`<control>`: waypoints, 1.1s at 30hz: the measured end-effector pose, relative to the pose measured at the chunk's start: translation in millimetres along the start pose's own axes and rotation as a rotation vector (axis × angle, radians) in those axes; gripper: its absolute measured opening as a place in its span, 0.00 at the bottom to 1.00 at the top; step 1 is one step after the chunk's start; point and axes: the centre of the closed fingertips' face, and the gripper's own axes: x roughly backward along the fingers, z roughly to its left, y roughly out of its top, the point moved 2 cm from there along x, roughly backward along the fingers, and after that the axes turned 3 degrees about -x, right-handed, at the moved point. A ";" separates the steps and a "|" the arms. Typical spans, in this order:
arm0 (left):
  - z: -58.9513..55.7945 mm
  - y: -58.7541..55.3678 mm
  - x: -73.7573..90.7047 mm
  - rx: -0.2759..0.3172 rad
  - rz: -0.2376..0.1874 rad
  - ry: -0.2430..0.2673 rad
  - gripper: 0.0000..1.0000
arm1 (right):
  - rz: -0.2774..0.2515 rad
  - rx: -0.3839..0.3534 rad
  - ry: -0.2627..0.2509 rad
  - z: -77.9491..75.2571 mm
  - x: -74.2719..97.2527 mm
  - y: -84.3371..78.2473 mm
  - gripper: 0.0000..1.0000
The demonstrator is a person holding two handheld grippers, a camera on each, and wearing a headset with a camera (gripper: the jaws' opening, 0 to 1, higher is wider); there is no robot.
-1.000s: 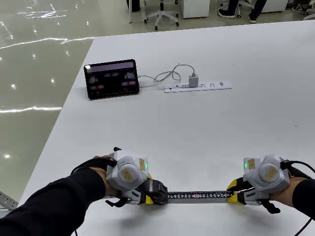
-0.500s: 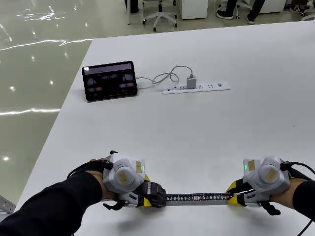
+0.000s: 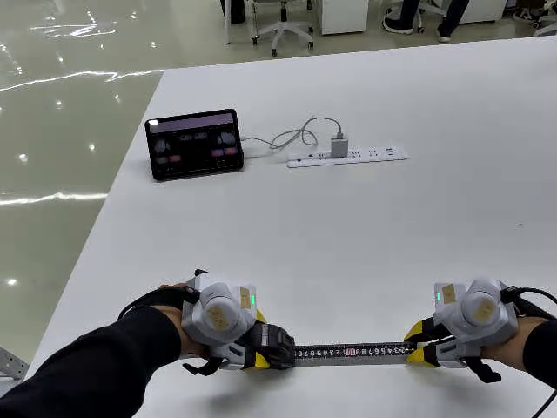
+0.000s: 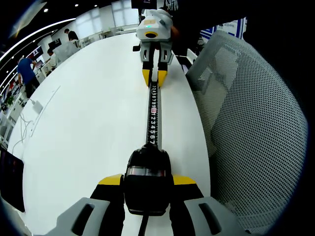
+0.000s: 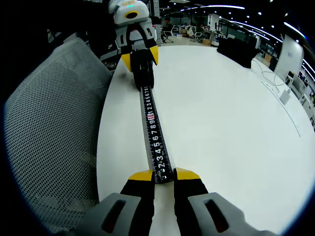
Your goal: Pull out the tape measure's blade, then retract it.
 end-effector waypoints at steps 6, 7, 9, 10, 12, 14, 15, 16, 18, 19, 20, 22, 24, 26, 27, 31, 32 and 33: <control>0.2 0.4 -0.5 0.002 -0.002 -0.003 0.31 | -0.003 -0.003 0.002 0.4 1.3 -1.4 0.09; 0.1 0.4 -0.4 0.002 -0.002 -0.002 0.31 | -0.004 -0.003 0.002 0.2 1.3 -1.5 0.09; 0.0 0.3 -0.2 0.003 -0.002 -0.001 0.31 | -0.004 -0.005 0.004 -0.1 1.4 -1.7 0.09; -0.1 0.4 -0.2 0.005 -0.003 0.001 0.31 | -0.004 -0.004 0.003 -0.7 1.8 -1.9 0.09; -0.1 0.5 -0.1 0.005 -0.002 0.002 0.31 | -0.002 -0.006 0.004 -0.8 2.9 -2.9 0.09; 0.0 0.6 -0.2 0.005 -0.002 0.003 0.31 | 0.000 -0.006 0.004 -1.3 3.6 -4.3 0.09; 0.0 0.7 -0.3 0.006 -0.002 0.002 0.31 | 0.001 -0.006 0.003 -0.9 4.0 -4.8 0.09; 0.1 0.7 -0.3 0.005 -0.002 0.002 0.31 | 0.001 -0.006 0.003 -0.9 4.3 -5.1 0.09; 0.1 0.6 -0.3 0.005 -0.001 0.002 0.31 | 0.001 -0.008 0.003 -1.1 4.7 -5.8 0.09; 0.0 0.6 -0.3 0.005 -0.001 0.002 0.31 | 0.000 -0.008 0.002 -1.2 4.9 -6.0 0.09; -0.1 0.8 -0.3 0.005 -0.001 0.002 0.31 | 0.000 -0.009 0.002 -1.2 5.1 -6.3 0.09; -0.1 0.7 -0.3 0.005 0.000 0.002 0.31 | 0.000 -0.010 0.001 -1.2 5.9 -6.8 0.09; -0.1 0.8 -0.3 0.004 0.001 0.002 0.31 | 0.000 -0.011 0.001 -1.2 6.8 -7.4 0.09; -0.2 0.7 -0.2 0.005 0.001 0.003 0.31 | -0.001 -0.014 0.000 -1.4 7.7 -8.5 0.09; -0.2 0.7 -0.2 0.005 0.001 0.003 0.31 | 0.000 -0.015 0.000 -1.3 8.1 -9.1 0.09; -0.3 0.8 -0.2 0.004 0.001 0.003 0.31 | 0.002 -0.014 -0.001 -1.7 9.2 -11.2 0.09; -0.3 0.9 -0.1 0.004 0.001 0.003 0.31 | 0.004 -0.014 0.000 -1.6 9.5 -11.6 0.09; -0.4 0.9 -0.1 0.003 0.001 0.003 0.31 | 0.005 -0.013 0.000 -1.7 9.5 -11.8 0.09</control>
